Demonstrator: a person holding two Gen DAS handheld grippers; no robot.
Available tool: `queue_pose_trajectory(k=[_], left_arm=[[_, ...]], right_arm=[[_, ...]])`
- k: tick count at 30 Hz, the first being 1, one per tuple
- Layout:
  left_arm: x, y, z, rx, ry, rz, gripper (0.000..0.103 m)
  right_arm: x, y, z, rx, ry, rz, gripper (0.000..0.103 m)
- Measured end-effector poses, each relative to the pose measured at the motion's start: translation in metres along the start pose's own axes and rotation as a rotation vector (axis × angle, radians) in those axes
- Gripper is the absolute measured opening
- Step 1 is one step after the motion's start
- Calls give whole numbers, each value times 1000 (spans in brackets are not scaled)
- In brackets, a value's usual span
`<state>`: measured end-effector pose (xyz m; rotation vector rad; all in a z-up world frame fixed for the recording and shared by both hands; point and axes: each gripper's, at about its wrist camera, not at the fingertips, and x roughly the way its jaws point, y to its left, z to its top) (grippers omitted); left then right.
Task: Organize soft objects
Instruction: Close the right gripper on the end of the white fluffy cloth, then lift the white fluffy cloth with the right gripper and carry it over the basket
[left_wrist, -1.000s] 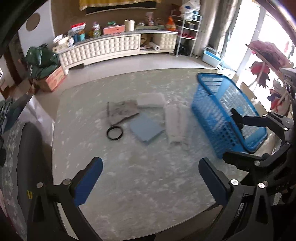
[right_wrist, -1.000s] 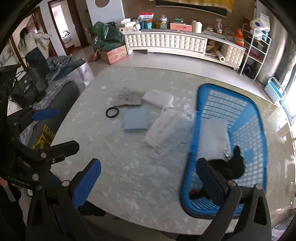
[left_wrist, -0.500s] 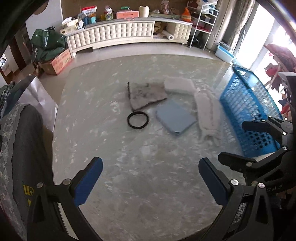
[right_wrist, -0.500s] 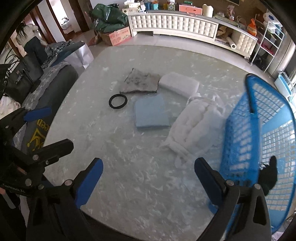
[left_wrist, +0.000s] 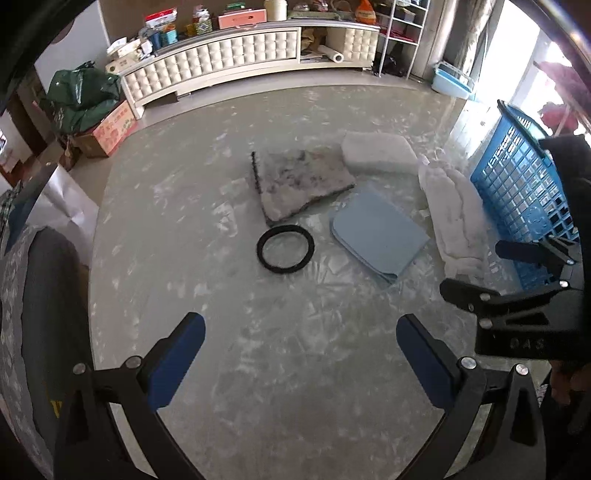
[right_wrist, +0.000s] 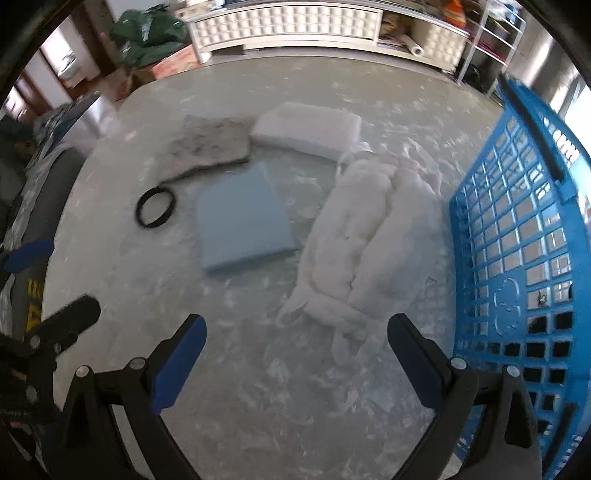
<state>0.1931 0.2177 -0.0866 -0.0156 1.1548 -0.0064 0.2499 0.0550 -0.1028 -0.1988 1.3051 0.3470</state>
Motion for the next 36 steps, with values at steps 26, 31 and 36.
queue_pose_trajectory(k=[26, 31, 36], left_arm=[[23, -1, -2, -47, -10, -55, 103], [20, 2, -4, -60, -20, -69, 103], [14, 7, -5, -77, -34, -85, 103]], right_arm=[[17, -37, -11, 1, 0, -81, 22], [5, -36, -21, 4, 13, -48, 20], [-15, -31, -31, -12, -14, -48, 18]])
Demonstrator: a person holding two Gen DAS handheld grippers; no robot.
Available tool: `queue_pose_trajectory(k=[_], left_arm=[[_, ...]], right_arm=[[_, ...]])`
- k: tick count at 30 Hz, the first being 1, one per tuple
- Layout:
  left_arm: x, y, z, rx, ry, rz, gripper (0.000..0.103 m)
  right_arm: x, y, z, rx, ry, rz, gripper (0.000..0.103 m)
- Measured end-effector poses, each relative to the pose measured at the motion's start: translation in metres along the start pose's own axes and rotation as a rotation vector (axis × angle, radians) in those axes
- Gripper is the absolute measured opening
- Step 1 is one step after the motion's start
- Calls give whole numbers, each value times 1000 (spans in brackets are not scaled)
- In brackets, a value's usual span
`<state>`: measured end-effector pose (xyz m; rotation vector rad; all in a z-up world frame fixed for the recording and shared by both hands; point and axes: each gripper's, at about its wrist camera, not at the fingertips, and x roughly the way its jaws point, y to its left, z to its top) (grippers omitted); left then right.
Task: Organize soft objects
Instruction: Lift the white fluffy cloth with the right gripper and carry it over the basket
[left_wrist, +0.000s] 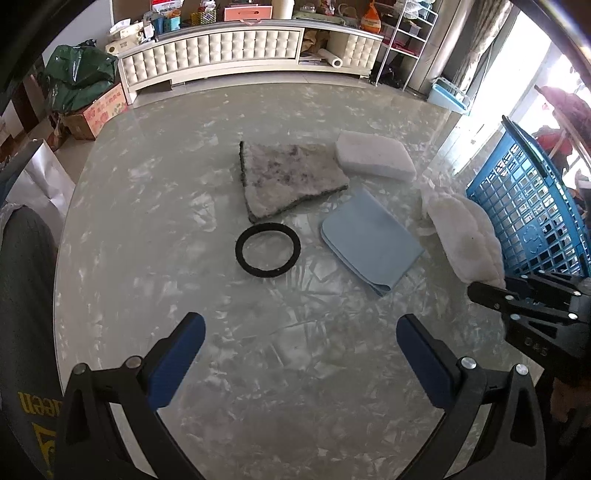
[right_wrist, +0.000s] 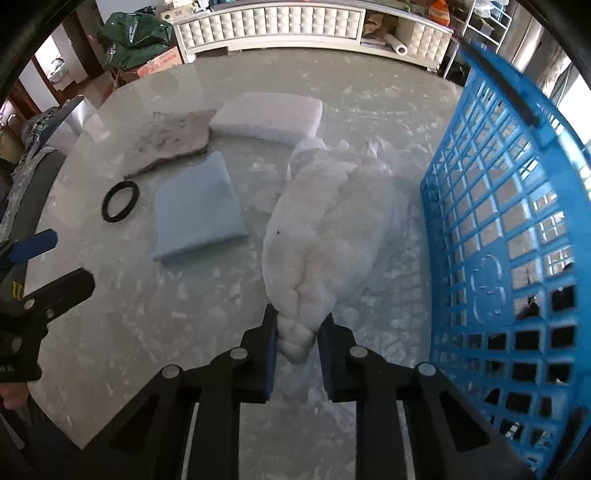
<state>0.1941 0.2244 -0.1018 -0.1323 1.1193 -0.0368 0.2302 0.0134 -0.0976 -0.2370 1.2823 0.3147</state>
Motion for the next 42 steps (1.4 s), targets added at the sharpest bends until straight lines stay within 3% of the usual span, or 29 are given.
queue_pose_trajectory(k=[17, 30, 33, 42], left_arm=[[-4, 1, 1, -16, -6, -6, 103], [6, -14, 4, 34, -1, 14, 103], [14, -21, 3, 68, 11, 28, 103], [21, -33, 3, 100, 8, 42, 103]], right_arm=[[-104, 5, -3, -86, -196, 3, 16], [-186, -41, -16, -79, -338, 43, 16], [-205, -53, -21, -100, -381, 1, 16], [-215, -82, -35, -71, -420, -23, 16]])
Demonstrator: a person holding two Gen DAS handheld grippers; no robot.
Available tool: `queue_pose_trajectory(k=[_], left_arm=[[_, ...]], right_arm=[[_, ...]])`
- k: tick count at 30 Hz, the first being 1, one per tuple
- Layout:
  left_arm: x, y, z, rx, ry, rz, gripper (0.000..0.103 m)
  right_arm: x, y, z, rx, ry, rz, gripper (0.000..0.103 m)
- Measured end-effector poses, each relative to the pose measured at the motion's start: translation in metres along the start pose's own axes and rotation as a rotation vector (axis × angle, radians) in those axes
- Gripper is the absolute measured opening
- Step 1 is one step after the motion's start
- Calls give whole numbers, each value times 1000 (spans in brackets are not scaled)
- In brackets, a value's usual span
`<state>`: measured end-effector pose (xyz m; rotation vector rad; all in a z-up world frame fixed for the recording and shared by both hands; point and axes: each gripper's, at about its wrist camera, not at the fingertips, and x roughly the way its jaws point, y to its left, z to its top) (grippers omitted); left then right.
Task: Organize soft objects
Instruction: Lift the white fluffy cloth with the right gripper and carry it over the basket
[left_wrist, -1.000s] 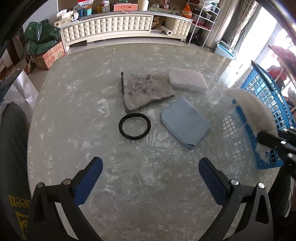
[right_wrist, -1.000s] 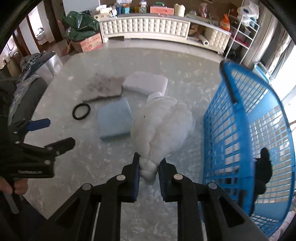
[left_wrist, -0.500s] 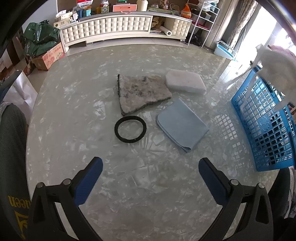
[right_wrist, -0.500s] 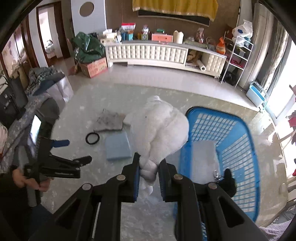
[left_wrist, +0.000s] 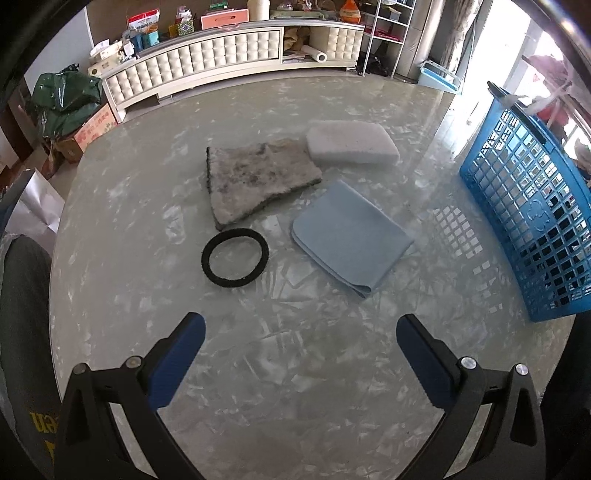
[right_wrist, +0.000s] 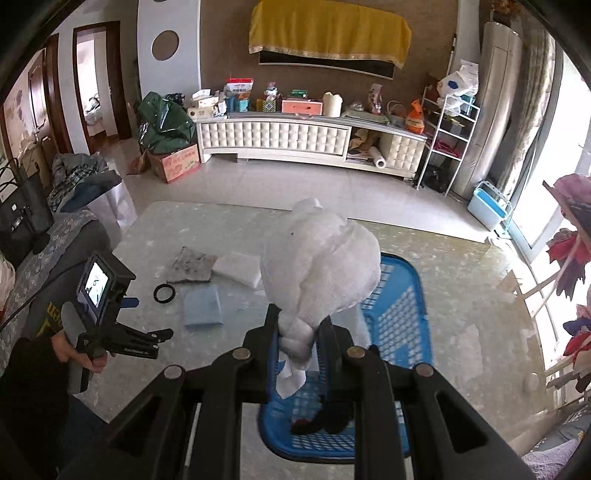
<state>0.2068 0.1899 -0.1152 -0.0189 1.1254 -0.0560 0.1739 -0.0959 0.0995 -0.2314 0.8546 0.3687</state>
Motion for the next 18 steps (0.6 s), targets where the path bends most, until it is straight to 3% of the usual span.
queue_pose_trajectory(k=[10, 18], left_arm=[[6, -4, -3, 6, 16, -11, 103], [3, 0, -4, -7, 6, -36, 103]], right_arm=[[6, -15, -6, 34, 15, -21, 16], [69, -29, -14, 76, 158, -6, 16]])
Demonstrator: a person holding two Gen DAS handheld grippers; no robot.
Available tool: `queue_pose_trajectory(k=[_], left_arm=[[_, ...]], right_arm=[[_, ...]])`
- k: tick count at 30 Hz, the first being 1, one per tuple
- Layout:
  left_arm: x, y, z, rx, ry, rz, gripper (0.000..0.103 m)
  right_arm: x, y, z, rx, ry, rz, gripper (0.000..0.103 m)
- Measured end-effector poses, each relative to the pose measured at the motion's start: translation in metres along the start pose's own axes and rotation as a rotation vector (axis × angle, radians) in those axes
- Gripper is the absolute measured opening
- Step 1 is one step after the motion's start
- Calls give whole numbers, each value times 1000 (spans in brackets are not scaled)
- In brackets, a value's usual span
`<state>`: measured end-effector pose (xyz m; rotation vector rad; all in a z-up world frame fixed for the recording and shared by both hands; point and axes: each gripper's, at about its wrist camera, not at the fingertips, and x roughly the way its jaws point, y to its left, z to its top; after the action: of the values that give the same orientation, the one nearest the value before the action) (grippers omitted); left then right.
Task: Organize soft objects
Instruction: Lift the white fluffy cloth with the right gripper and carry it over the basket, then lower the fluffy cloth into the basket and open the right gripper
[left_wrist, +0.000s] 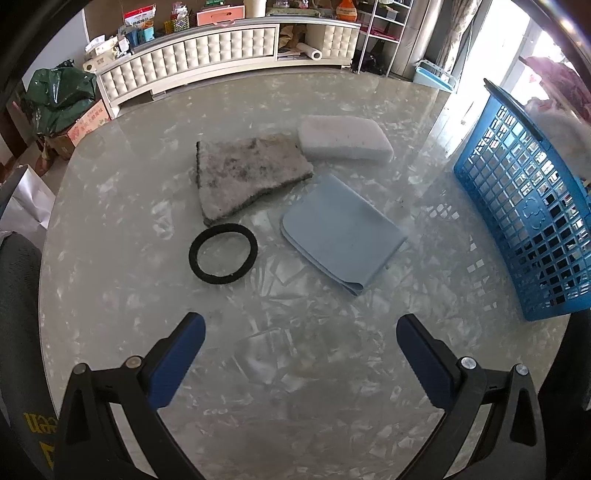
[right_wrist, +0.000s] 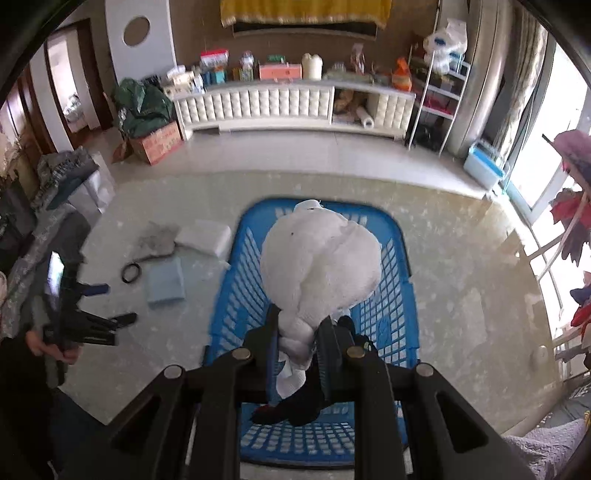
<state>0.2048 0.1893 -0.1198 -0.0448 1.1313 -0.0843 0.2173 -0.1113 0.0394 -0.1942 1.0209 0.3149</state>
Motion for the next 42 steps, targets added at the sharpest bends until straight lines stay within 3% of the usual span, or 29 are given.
queue_pose_trajectory(k=[10, 21, 24, 26, 30, 32, 34, 40, 42], left_arm=[[-4, 0, 0, 4, -10, -24, 103], [0, -10, 9, 73, 6, -19, 103], [-2, -15, 14, 101, 2, -26, 103], [-1, -19, 16, 131, 5, -16, 103], [3, -30, 25, 187, 15, -8, 103], [7, -35, 31, 205, 21, -1, 103], [8, -41, 33, 228, 26, 12, 103], [24, -58, 45, 321, 61, 74, 103], [31, -61, 47, 345, 77, 99, 98]], right_arm=[[92, -2, 7, 15, 200, 15, 17], [119, 12, 12, -29, 298, 40, 21], [114, 12, 14, -15, 291, 32, 32], [112, 13, 15, -12, 287, 43, 45], [104, 16, 14, -13, 302, 40, 54], [98, 14, 14, -12, 290, 54, 72], [96, 4, 11, 0, 279, 88, 82], [70, -4, 7, -10, 235, 95, 85], [63, -10, 4, 5, 221, 112, 85]])
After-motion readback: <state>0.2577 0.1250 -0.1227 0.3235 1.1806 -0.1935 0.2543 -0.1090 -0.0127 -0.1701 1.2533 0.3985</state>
